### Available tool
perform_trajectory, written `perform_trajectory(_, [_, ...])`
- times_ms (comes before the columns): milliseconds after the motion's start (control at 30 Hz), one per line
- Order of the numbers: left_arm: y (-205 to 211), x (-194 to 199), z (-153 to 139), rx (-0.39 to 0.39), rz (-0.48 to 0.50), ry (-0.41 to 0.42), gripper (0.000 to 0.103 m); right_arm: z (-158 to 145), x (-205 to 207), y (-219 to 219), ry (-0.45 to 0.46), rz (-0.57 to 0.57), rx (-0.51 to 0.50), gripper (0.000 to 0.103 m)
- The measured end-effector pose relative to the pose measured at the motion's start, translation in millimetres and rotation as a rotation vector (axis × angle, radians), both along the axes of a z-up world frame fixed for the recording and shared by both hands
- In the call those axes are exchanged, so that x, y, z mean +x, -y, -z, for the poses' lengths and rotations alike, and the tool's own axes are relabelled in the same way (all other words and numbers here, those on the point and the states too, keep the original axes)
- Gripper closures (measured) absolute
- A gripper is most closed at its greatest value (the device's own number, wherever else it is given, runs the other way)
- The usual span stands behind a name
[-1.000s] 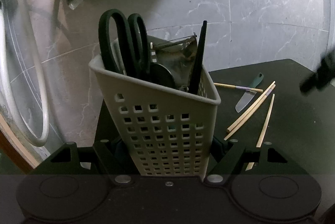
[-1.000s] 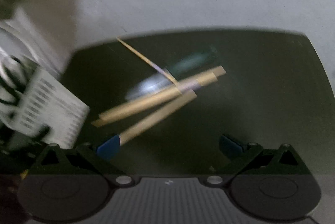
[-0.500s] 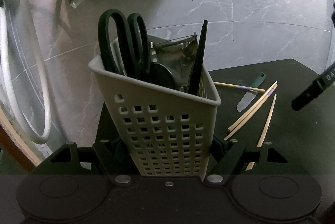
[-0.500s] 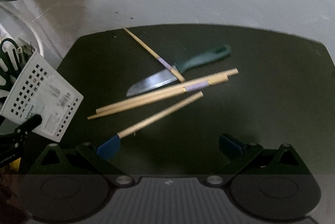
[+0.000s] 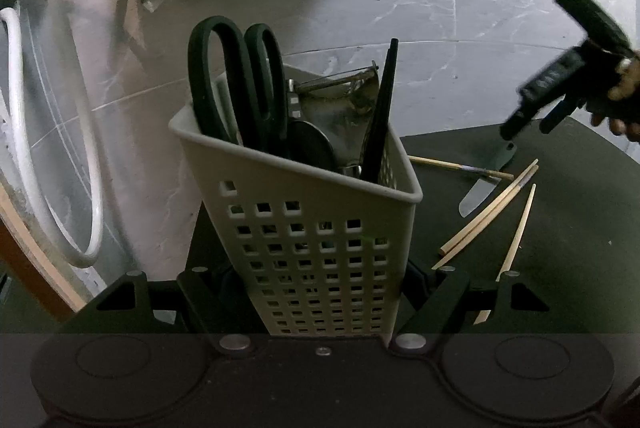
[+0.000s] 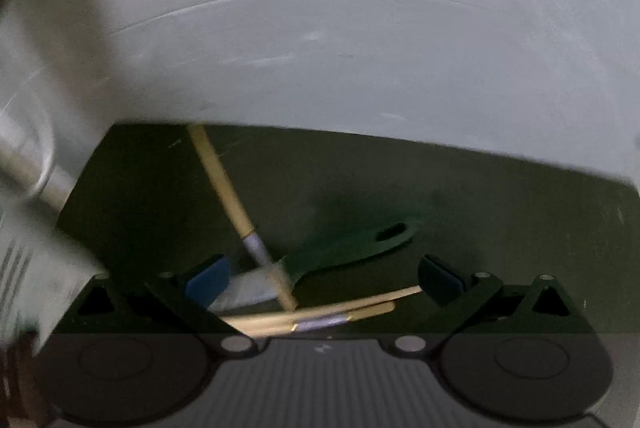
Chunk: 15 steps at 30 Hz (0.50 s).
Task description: Organize utensils
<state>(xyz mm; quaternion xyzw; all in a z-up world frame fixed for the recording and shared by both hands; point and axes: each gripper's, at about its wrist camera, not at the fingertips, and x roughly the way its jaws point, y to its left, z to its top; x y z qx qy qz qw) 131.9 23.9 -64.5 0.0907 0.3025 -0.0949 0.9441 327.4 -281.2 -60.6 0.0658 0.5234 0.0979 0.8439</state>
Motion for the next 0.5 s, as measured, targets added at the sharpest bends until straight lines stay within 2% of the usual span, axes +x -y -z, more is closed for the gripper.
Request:
perform_trajectory(167, [0.5,0.3,-0.6,0.001,-0.003,-0.001,0.025,16.8,18.0,-5.6,-0.052,0.124,-0.007,0.01])
perform_trajectory(500, [-0.4,0.4,-0.6,0.001,0.003,-0.002,0.025,37.4,25.0,-13.8,-0.085,0.243,-0.018,0.014])
